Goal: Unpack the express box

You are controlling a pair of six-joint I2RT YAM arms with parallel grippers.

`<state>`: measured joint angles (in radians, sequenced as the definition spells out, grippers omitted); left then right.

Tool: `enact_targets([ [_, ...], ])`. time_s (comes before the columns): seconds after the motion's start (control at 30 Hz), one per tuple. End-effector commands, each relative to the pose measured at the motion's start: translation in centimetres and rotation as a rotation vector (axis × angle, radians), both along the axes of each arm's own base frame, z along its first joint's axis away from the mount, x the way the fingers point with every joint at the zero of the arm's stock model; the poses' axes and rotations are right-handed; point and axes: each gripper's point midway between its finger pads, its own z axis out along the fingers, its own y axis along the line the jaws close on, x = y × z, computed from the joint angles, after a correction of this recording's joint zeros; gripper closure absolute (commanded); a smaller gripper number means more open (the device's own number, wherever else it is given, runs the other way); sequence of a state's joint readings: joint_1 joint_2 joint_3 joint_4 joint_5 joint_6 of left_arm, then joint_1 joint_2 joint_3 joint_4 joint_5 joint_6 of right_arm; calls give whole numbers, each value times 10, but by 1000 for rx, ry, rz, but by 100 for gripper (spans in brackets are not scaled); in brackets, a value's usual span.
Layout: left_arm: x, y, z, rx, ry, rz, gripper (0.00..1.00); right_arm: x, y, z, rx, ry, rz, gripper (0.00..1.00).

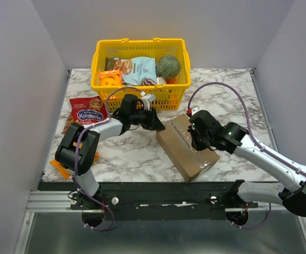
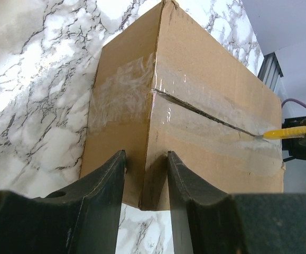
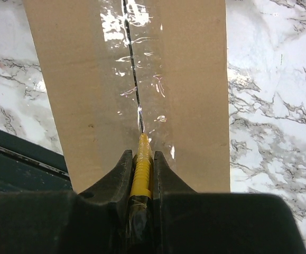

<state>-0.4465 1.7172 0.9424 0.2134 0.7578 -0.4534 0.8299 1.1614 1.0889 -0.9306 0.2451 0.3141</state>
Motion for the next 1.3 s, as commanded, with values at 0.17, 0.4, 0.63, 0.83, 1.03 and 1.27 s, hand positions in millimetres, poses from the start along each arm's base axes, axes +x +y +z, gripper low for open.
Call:
enact_targets([
  [0.17, 3, 23, -50, 154, 78, 81, 57, -26, -28, -6, -138, 130, -1, 100],
  [0.4, -3, 26, -29, 130, 24, 65, 57, 4, -6, -2, -113, 21, 74, 99],
  [0.63, -12, 57, -10, 156, -81, 119, 58, 32, 33, 15, -66, -73, 190, 100],
  [0.83, -8, 83, 0, 193, -176, 172, 58, 47, 73, 24, -11, -86, 290, 99],
  [1.03, -2, 68, 54, 121, -314, 67, 58, 47, 75, 17, -60, -89, 395, 100],
  [1.27, -52, 13, 69, -70, -259, -211, 74, 35, 68, 17, -38, -86, 427, 100],
])
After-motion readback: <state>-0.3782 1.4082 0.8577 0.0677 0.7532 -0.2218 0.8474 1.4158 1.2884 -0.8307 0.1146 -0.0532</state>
